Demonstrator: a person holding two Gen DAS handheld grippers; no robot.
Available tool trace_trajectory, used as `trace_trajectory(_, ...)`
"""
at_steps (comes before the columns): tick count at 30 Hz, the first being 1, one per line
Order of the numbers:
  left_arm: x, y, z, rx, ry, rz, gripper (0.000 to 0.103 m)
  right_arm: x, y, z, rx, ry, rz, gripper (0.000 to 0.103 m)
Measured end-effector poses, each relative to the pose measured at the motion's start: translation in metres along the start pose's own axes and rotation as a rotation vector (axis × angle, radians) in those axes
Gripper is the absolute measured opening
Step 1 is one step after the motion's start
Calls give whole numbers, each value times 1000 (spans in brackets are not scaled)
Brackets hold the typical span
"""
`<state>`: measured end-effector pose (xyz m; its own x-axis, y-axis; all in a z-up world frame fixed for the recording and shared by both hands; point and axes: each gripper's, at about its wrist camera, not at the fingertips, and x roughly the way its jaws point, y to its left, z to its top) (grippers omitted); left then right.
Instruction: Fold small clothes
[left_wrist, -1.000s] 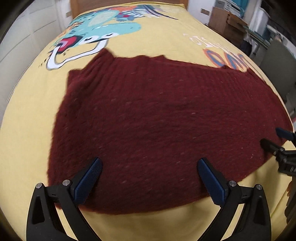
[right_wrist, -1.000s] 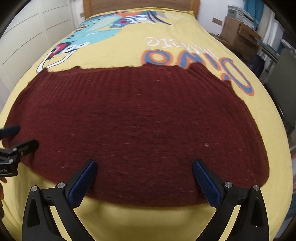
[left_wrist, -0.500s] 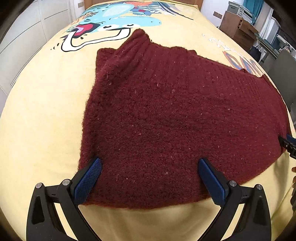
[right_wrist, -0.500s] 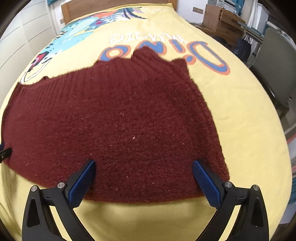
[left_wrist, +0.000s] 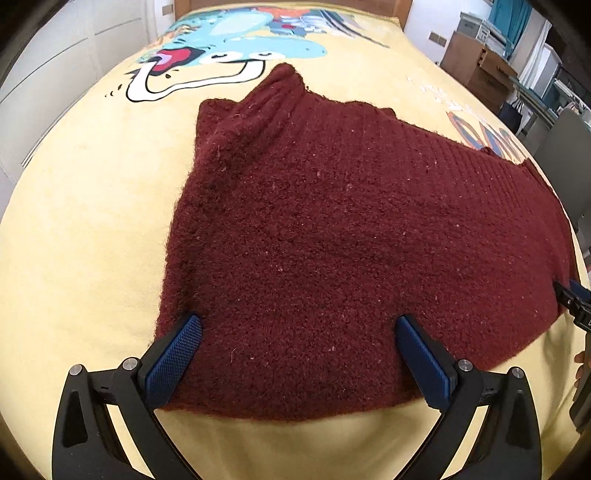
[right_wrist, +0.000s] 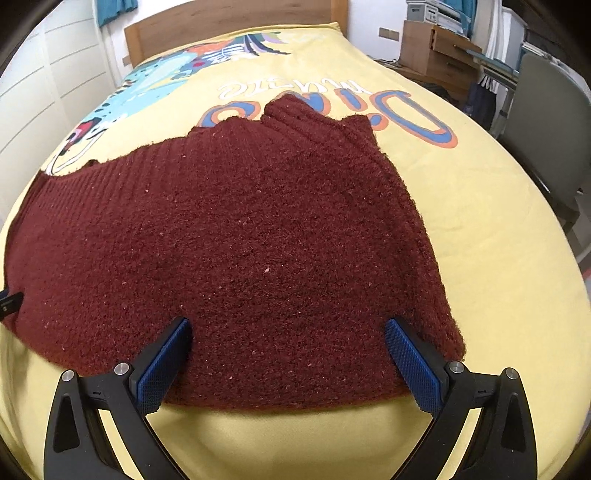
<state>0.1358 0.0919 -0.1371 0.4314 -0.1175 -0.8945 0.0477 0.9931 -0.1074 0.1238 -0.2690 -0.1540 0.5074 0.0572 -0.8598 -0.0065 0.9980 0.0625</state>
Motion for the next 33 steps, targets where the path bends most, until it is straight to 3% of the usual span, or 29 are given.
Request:
trace_trajectory(5,-14,1,14,-26,72,-28,102,-19,12,14,-21,75,-35,103)
trace_trajectory(9,-35,11,18,-58,49,-84,102,-43,25,14,-60,67,-14,103)
trace_trajectory(13,-44,29,20,-91,35,-86,102,-57,34,6,-72,66,4,103)
trace_trajectory(18,-30,54,21,-146,89,-31,102,-54,45,-14,-92,99,-22,103)
trace_trajectory(26,8,74,13,-274,183,-140,102,-34,47,-46,-81,178,-23,103)
trace_trajectory(33,18,70,10,-263,181,-179,102,-29,43,-55,-79,201,-37,103)
